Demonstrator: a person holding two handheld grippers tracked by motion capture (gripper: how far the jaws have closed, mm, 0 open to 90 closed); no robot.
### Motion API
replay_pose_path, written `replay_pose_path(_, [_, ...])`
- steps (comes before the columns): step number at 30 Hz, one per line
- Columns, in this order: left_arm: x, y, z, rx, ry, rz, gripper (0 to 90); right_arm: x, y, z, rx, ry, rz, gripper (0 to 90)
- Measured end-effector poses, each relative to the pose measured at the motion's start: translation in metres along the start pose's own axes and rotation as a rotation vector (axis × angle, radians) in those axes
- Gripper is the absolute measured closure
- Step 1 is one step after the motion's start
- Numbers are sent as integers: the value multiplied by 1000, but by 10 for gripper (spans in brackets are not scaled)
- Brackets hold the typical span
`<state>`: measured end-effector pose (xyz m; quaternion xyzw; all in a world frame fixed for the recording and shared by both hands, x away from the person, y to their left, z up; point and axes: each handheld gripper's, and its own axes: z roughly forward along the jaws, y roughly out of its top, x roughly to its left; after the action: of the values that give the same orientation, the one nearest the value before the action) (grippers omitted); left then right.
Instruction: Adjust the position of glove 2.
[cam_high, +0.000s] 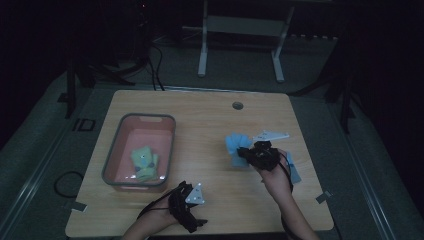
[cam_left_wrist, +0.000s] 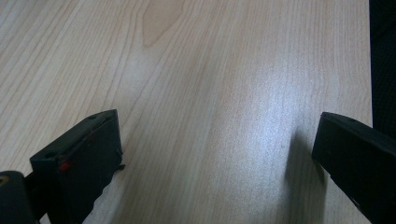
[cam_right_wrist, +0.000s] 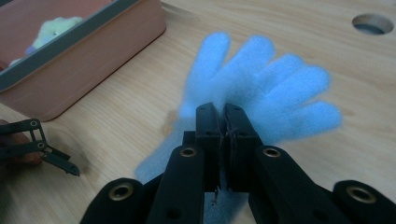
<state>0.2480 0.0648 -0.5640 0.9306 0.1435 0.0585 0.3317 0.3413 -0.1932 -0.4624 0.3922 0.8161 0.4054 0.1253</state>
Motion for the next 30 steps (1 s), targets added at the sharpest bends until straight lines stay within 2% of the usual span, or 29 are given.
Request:
replay_pose_path(7, [0,0,-1,-14,-6,-13,19,13,-21,19,50,-14,20,858])
replay_pose_path(10, [0,0,0,-8,-4,-7,19,17,-30,27,68,-14,46,858])
replay_pose_path(15, [-1,0,0,-7,-3,-6,19,20,-41,39,101,-23,49,859])
replay_pose_path(23, [0,-1,0,-12,-5,-12,19,18,-53,53,148,-45,47,834])
replay_pose_path(27, [-1,-1,0,-6,-4,-6,19,15,-59,61,171,-63,37,755])
replay_pose_path(30, [-1,-1,0,-6,-3,-5,19,15,-59,61,175,-58,34,737])
